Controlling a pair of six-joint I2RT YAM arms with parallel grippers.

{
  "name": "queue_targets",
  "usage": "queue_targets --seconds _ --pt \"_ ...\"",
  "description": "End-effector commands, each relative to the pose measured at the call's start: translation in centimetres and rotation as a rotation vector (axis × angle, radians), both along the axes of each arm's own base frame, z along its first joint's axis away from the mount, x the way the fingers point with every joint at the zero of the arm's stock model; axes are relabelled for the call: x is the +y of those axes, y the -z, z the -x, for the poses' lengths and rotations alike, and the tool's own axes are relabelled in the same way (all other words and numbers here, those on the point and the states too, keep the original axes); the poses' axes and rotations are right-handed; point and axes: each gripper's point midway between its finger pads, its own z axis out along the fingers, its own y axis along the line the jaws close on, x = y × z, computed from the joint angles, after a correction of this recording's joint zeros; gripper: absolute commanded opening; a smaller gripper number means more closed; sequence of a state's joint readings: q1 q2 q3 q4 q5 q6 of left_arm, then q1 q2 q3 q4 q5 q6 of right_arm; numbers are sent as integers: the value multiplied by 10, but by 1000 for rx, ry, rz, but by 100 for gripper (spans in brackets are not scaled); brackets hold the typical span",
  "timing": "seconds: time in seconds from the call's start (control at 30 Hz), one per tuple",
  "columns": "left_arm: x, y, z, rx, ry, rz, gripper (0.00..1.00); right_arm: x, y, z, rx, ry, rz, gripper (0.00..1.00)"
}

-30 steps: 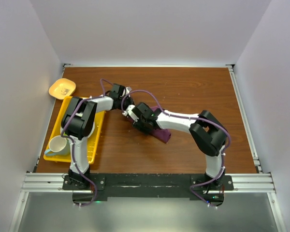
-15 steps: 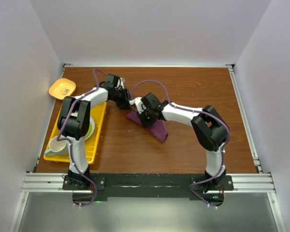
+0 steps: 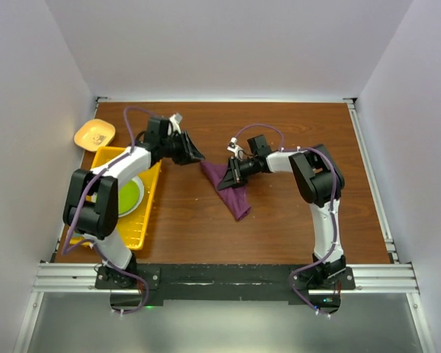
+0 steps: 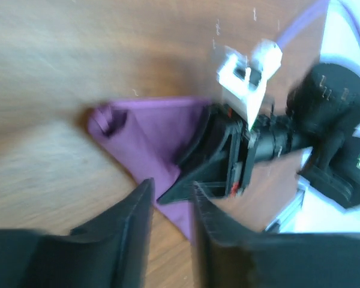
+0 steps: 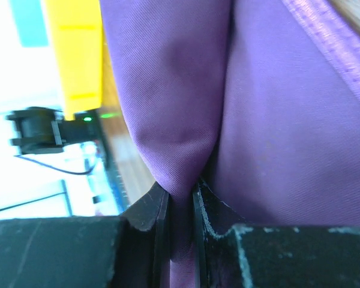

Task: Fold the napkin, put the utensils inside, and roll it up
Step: Roll the napkin with the utensil

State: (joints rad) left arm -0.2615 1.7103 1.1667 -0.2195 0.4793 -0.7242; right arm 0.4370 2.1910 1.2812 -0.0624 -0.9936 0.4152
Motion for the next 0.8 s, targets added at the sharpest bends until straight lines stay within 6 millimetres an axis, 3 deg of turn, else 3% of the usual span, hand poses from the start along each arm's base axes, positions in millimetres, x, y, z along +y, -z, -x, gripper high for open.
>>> queue_targets --seconds 0.0,0.17,0.47,0.63,0.77 --pt "-35 -15 12 -66 74 241 24 -4 20 12 140 37 0 0" --pt "-57 -14 1 -157 118 305 5 -11 29 11 145 48 22 0" --pt "-78 26 2 -134 123 367 3 -21 36 9 143 57 53 0" --pt "-74 63 5 -80 110 292 2 -19 30 1 113 73 65 2" --pt "-67 91 6 -64 114 214 2 -21 20 -5 82 81 100 10"
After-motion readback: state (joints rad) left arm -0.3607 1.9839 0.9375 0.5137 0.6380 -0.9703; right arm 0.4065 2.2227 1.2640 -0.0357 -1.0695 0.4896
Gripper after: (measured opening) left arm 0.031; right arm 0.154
